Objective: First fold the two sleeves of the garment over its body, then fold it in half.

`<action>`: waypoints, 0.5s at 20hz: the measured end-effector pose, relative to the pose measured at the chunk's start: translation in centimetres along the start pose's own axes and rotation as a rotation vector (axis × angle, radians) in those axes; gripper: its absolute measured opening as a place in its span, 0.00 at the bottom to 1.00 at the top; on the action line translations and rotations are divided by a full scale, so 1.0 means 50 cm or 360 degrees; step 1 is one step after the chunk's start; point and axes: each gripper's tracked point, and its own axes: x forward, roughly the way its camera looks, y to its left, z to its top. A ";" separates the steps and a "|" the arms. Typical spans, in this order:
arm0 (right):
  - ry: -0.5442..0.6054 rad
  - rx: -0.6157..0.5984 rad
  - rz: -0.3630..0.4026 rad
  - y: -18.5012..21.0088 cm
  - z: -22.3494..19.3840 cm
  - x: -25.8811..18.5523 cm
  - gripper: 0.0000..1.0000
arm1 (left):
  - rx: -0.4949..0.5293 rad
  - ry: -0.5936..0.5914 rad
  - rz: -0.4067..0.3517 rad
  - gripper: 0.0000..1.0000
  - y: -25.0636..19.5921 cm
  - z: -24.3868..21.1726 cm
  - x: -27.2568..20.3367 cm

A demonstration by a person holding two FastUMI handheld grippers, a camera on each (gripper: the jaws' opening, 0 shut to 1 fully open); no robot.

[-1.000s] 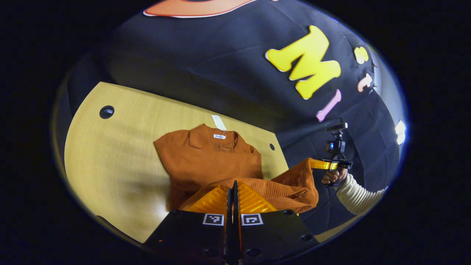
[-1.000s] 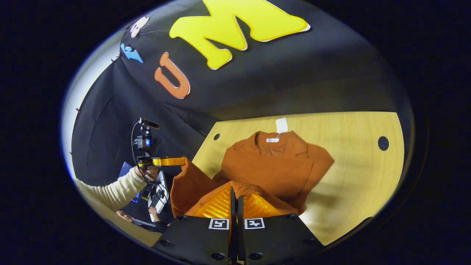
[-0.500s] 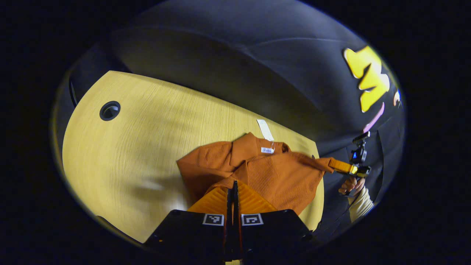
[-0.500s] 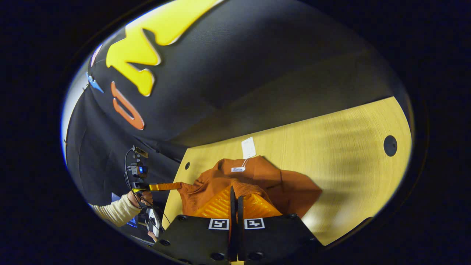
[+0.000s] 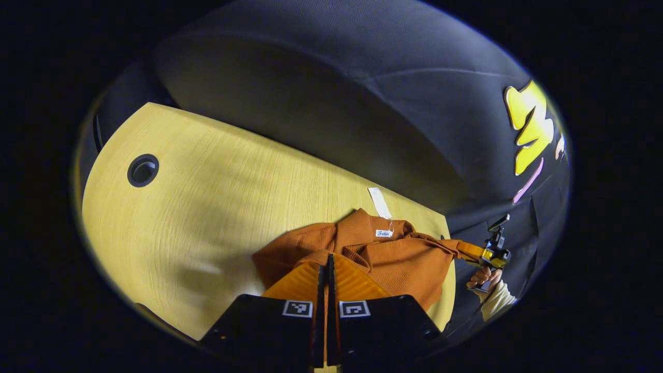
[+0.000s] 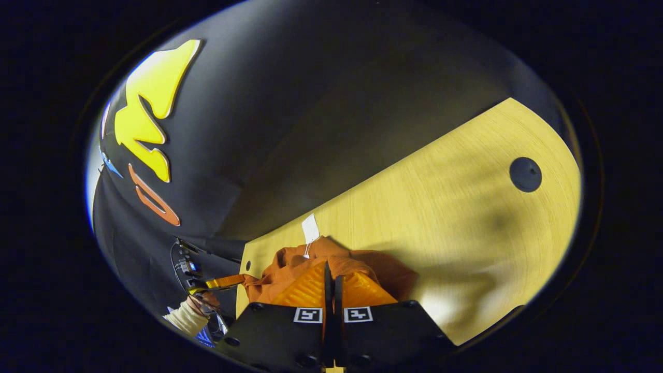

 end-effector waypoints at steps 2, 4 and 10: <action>-0.0036 0.0062 0.0007 -0.017 0.004 -0.004 0.00 | 0.0034 -0.0025 -0.0029 0.05 -0.006 0.003 0.013; -0.0006 0.0129 -0.0074 -0.062 -0.012 0.014 0.01 | 0.0058 0.0065 0.0000 0.06 -0.006 -0.017 0.029; -0.0030 0.0269 -0.0092 -0.075 -0.013 0.028 0.01 | 0.0133 0.0165 0.0078 0.17 -0.003 -0.038 0.061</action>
